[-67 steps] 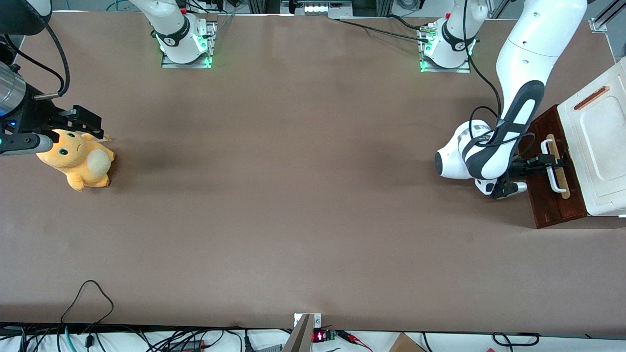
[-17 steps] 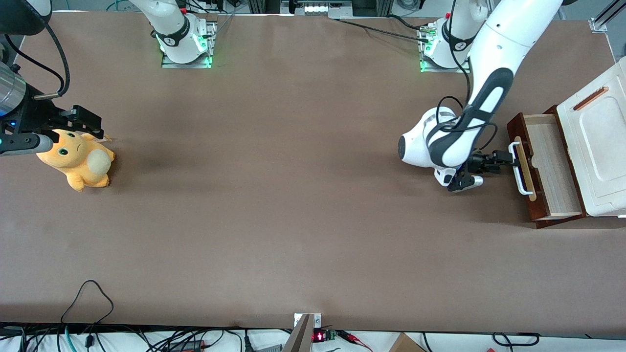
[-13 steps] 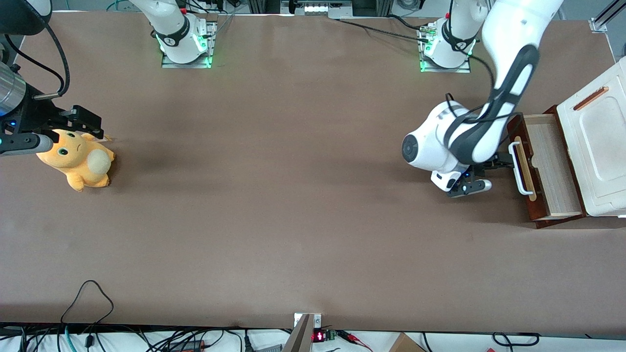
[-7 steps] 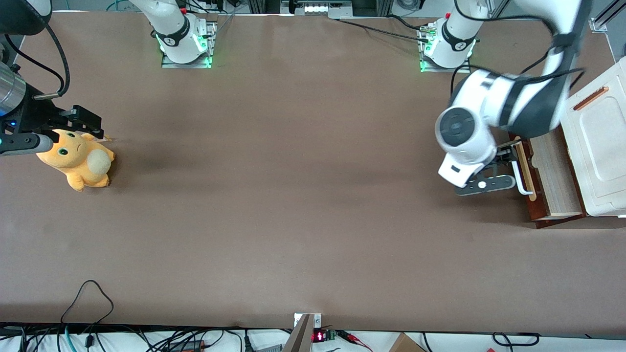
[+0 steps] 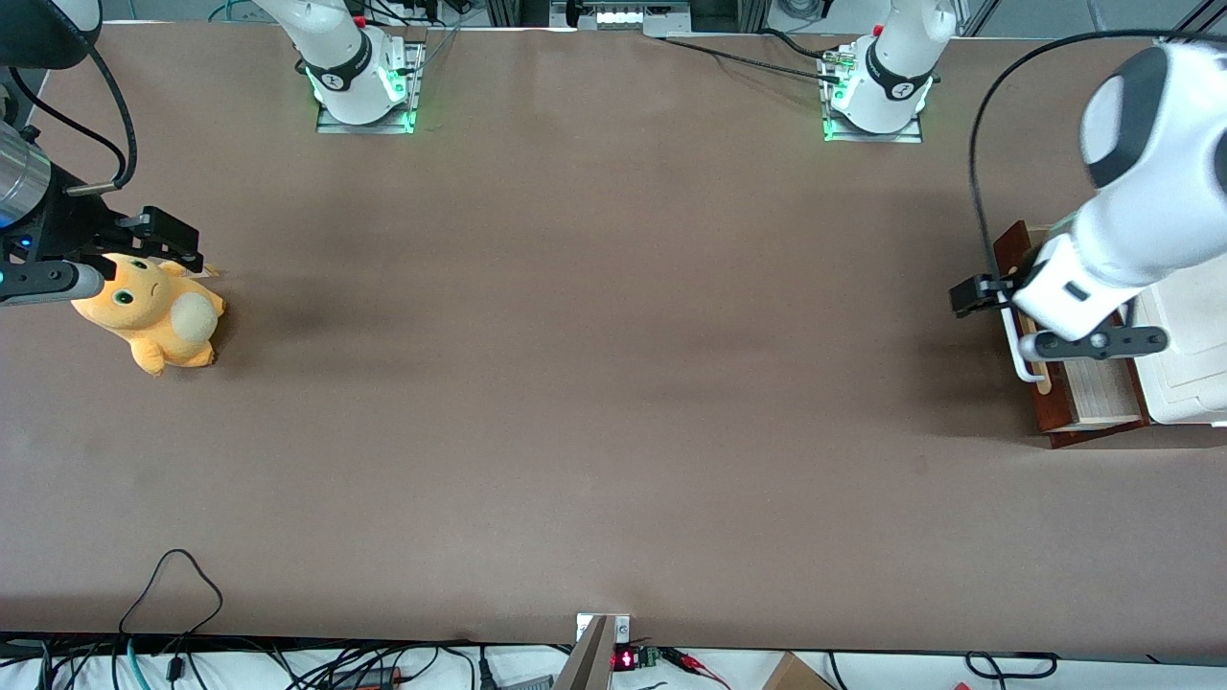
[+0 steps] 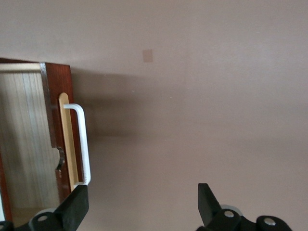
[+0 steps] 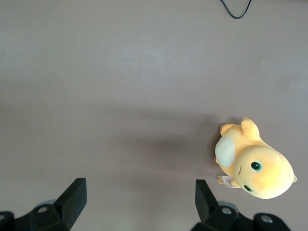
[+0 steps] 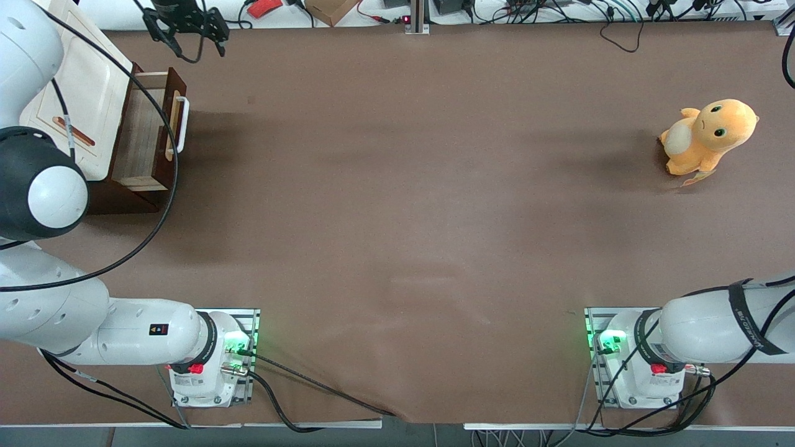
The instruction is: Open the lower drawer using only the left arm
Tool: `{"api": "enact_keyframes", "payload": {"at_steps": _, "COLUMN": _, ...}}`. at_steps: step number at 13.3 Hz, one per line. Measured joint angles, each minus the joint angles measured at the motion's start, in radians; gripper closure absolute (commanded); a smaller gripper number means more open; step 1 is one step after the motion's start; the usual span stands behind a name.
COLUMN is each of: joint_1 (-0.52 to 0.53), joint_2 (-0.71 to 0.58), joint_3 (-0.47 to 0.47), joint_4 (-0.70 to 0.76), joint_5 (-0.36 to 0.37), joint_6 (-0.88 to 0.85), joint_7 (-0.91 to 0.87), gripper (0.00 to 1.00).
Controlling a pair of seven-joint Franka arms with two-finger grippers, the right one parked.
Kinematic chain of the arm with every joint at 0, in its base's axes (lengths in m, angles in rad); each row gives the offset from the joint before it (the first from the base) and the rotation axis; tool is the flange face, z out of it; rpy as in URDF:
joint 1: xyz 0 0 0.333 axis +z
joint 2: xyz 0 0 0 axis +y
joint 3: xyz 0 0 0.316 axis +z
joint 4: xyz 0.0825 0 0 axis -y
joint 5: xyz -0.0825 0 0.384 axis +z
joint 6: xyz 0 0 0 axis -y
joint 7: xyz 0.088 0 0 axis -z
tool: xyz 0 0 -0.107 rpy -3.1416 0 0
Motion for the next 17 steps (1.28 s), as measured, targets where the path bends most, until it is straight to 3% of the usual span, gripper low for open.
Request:
{"api": "enact_keyframes", "payload": {"at_steps": 6, "joint_1": 0.001, "joint_2": -0.080, "joint_3": 0.001, "joint_4": -0.001, "joint_5": -0.009, "joint_6": 0.000, "joint_7": 0.062, "gripper": 0.00}}
{"api": "enact_keyframes", "payload": {"at_steps": 17, "joint_1": 0.002, "joint_2": -0.085, "joint_3": 0.002, "joint_4": -0.001, "joint_5": -0.009, "joint_6": 0.000, "joint_7": 0.077, "gripper": 0.00}}
